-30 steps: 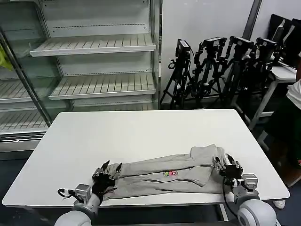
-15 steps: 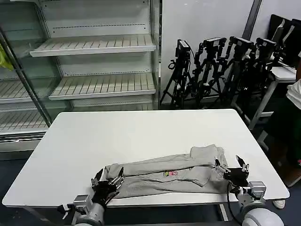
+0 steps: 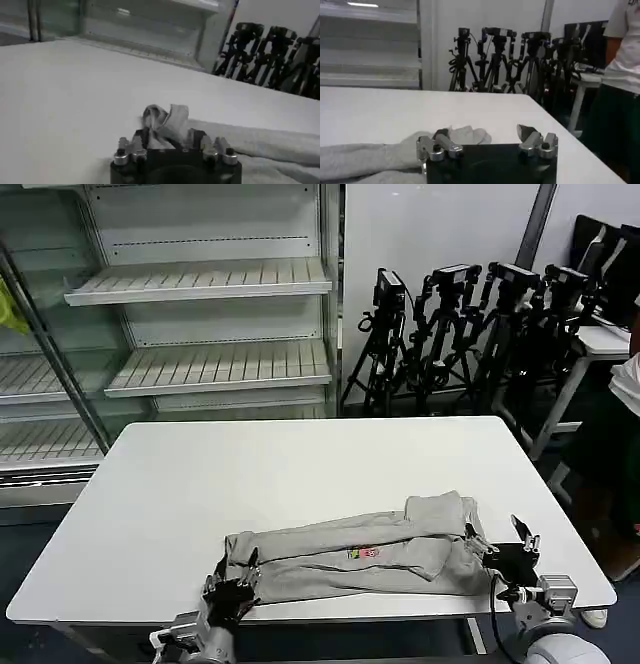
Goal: Fold and organize the clothes.
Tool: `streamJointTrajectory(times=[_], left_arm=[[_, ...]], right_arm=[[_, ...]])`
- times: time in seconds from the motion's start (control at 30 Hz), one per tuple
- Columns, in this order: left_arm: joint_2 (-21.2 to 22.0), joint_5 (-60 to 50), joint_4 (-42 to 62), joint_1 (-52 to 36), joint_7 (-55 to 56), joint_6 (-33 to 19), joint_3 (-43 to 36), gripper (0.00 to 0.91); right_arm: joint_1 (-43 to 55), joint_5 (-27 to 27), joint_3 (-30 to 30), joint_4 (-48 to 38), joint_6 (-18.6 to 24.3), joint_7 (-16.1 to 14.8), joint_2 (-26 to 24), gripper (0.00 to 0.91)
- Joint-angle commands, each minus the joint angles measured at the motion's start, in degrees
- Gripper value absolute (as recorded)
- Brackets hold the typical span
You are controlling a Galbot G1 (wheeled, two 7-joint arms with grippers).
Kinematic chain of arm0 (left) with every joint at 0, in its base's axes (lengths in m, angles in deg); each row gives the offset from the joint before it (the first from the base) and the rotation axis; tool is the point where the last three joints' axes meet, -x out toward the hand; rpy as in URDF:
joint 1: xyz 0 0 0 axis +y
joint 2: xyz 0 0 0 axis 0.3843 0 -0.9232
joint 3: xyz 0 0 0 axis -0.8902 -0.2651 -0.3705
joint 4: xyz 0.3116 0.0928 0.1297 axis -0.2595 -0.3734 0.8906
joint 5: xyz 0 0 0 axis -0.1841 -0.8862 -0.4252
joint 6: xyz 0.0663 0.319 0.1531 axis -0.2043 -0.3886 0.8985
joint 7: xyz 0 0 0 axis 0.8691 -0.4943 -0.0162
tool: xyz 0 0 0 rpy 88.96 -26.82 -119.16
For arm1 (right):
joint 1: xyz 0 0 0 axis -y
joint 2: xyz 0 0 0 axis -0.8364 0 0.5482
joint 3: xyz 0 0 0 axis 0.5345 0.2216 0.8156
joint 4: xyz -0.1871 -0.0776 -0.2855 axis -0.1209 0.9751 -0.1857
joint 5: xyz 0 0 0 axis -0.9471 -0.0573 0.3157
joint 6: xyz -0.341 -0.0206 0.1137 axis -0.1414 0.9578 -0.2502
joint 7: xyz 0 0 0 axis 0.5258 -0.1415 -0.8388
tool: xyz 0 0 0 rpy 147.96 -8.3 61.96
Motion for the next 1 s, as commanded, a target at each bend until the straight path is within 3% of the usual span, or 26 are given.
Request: streamJointTrajectory(times=[0.03, 0.17, 0.27, 0.53, 0.87, 1.0], left_arm=[[1.6, 0.2, 1.1, 1.2, -0.2, -0.5, -0.3, 0.000], [1.1, 4.2, -0.2, 1.4, -1.4, -0.5, 1.1, 0.000], [0.2, 13.7, -3.2, 1.5, -2.6, -0.7, 3.3, 0.000], [-4.0, 23.7, -9.2, 1.5, -4.7, 0.7, 14.1, 0.000], [-16.9, 43.9, -5.2, 0.0, -5.2, 4.6, 36.4, 0.000], [-20.7, 48.7, -2.6, -1.2, -5.2, 6.2, 40.2, 0.010]], right_arm=[[-0.3, -0.1, -0.4, 0.5, 0.2, 0.2, 0.2, 0.907], [-0.2, -0.1, -0.5, -0.2, 0.4, 0.3, 0.2, 0.907], [-0.1, -0.1, -0.6, -0.9, 0.7, 0.4, 0.0, 0.907], [0.0, 0.0, -0.7, -1.0, 0.7, 0.6, -0.1, 0.907], [0.1, 0.1, -0.7, -1.4, 1.0, 0.7, -0.1, 0.907], [-0.2, 0.2, -0.8, -1.2, 1.0, 0.7, -0.2, 0.907]])
